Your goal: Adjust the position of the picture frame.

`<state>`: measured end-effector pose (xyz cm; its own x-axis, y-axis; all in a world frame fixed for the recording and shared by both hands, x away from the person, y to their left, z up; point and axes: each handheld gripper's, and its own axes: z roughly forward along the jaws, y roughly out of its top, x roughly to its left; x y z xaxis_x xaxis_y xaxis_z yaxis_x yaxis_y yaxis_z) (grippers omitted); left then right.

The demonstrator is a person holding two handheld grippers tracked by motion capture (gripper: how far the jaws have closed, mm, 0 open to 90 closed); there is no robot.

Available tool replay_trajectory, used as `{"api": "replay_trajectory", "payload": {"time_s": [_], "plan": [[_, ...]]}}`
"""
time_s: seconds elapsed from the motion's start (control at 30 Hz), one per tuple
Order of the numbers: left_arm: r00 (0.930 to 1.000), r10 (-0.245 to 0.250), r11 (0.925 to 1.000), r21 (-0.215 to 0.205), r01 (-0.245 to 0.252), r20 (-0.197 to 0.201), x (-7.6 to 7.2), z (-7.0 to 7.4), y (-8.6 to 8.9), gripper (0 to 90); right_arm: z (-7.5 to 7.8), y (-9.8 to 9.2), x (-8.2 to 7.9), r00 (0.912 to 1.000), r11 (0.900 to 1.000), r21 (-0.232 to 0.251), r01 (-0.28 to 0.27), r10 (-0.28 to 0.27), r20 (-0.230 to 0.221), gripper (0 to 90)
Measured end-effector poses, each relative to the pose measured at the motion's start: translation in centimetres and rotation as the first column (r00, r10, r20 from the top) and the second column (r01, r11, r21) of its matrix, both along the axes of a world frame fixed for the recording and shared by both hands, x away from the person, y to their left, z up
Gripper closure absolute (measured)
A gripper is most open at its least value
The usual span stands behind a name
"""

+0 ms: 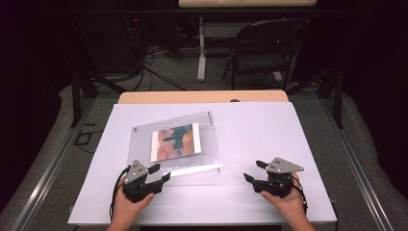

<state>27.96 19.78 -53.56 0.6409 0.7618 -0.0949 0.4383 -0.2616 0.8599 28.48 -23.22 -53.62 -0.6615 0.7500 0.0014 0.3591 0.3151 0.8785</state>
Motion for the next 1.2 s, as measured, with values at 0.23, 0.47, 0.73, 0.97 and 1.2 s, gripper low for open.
{"api": "replay_trajectory", "payload": {"time_s": [0.23, 0.47, 0.73, 0.97, 1.2], "plan": [[0.9998, 0.009, 0.9999, 0.005, -0.009, -0.018, -0.2, 0.0, 0.2, 42.3, 0.0, 0.4, 0.0, 1.0000, 0.999, -0.045, -0.005, 0.005, 0.003, 40.8], [0.9987, 0.031, 0.9995, -0.002, -0.031, -0.039, -0.4, 0.1, 0.4, 40.1, 0.4, 1.3, -0.5, 0.9982, 0.999, -0.031, -0.045, 0.046, 0.039, 45.2], [0.9981, 0.045, 0.9986, -0.024, -0.046, -0.041, -0.6, 0.2, 0.7, 37.0, 0.7, 1.6, -0.3, 0.9976, 0.998, -0.030, -0.056, 0.057, 0.040, 45.7], [0.9973, 0.056, 0.9982, -0.019, -0.057, -0.047, -1.0, 0.7, 0.9, 33.2, 1.1, 2.2, -0.4, 0.9972, 0.996, -0.074, -0.044, 0.048, 0.058, 38.5], [0.9973, 0.050, 0.9986, -0.014, -0.051, -0.054, -2.0, 1.4, 0.6, 40.4, 1.7, 3.5, -0.9, 0.9949, 0.990, -0.109, -0.088, 0.093, 0.041, 46.6]]}}
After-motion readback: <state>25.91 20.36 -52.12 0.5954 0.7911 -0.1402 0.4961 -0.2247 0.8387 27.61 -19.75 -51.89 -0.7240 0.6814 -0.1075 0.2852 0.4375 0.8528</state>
